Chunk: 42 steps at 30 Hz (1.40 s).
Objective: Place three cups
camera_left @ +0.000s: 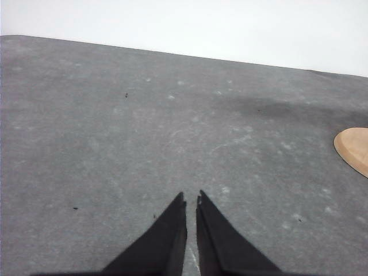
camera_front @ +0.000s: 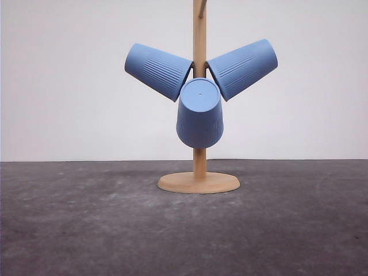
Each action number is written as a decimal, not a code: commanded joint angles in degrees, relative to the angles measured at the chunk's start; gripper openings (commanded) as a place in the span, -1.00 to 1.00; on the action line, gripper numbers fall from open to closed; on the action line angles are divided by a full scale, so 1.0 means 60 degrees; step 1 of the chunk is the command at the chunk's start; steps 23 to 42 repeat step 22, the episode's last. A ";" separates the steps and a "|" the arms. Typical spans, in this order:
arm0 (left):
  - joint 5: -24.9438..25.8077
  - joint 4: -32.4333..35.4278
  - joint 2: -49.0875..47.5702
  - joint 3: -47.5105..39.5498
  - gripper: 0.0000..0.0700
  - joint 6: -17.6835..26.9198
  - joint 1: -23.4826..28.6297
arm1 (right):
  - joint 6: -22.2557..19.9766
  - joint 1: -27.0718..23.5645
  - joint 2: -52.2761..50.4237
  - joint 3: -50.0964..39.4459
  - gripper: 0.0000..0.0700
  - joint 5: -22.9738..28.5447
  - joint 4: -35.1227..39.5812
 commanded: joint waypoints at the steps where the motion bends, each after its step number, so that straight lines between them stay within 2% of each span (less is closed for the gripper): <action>1: -0.0022 -0.0044 -0.0011 -0.0135 -0.97 0.0124 0.0004 | -0.0069 -0.0010 -0.0007 -0.0033 -0.95 0.0011 0.0117; 42: -0.0022 -0.0041 -0.0011 -0.0135 -0.97 0.0121 0.0004 | -0.0069 -0.0010 -0.0007 -0.0033 -0.95 0.0011 0.0117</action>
